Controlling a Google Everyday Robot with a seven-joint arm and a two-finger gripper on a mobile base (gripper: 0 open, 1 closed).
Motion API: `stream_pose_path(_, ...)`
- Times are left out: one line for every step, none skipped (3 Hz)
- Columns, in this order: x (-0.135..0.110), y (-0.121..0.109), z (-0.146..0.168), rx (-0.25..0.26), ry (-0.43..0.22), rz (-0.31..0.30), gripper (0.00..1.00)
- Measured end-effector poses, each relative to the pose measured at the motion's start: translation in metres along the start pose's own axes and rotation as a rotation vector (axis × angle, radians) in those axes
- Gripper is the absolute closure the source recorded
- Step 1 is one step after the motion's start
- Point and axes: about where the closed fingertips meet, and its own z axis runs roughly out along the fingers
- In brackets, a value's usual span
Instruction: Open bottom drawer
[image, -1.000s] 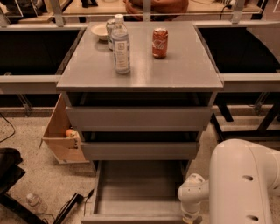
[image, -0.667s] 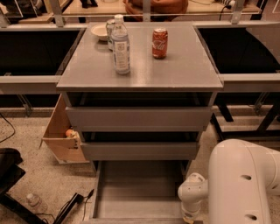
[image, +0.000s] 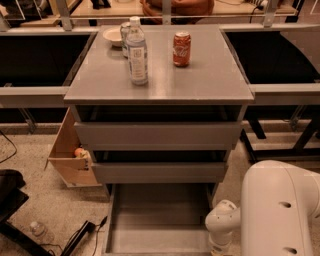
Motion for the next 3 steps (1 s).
stream_pose_path(-0.001,-0.002,0.0,0.0,0.0,0.0,1.0)
stream_pose_path(0.01,0.006,0.003,-0.014,0.002,0.019,0.86)
stream_pose_path(0.009,0.005,0.003,-0.014,0.002,0.019,0.62)
